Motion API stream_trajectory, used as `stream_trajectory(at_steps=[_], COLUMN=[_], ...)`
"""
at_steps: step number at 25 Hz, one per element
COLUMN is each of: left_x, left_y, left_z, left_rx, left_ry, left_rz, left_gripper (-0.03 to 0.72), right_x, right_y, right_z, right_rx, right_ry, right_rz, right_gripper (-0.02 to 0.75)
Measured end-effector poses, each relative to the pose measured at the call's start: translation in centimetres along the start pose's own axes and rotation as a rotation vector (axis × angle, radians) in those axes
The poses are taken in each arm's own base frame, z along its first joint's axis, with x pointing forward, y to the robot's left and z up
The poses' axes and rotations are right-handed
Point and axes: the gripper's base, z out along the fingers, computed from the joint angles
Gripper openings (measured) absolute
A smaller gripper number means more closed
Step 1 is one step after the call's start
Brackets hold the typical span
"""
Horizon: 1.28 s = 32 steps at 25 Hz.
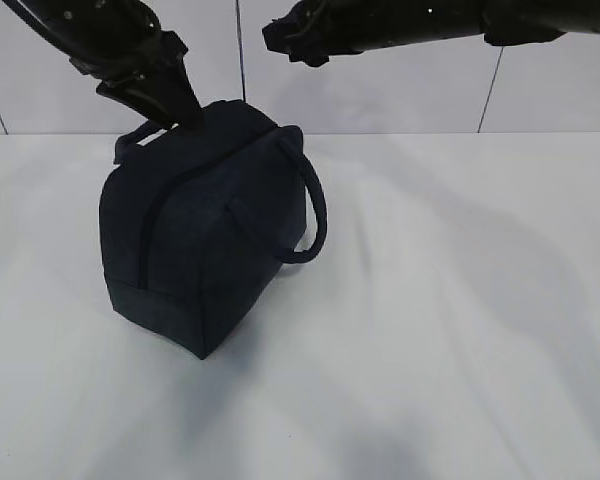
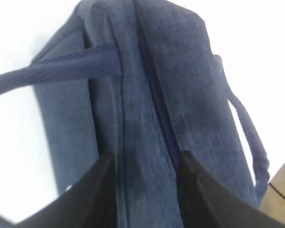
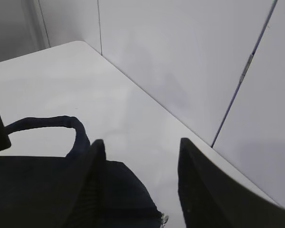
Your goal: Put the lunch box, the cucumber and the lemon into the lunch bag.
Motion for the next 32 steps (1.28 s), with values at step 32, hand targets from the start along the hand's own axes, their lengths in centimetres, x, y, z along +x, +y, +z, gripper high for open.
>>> stream_trajectory(at_steps=[32], left_x=[11.8], left_y=[-8.3], left_z=[-16.1], left_rx=[-0.296], left_ry=[-0.138], left_rz=[-0.053], left_gripper=[0.251], right_x=[-2.1], right_y=[1.6], right_z=[-4.6], right_rx=[-0.122], right_ry=[-0.031], right_rz=[-0.096], right_gripper=[0.371])
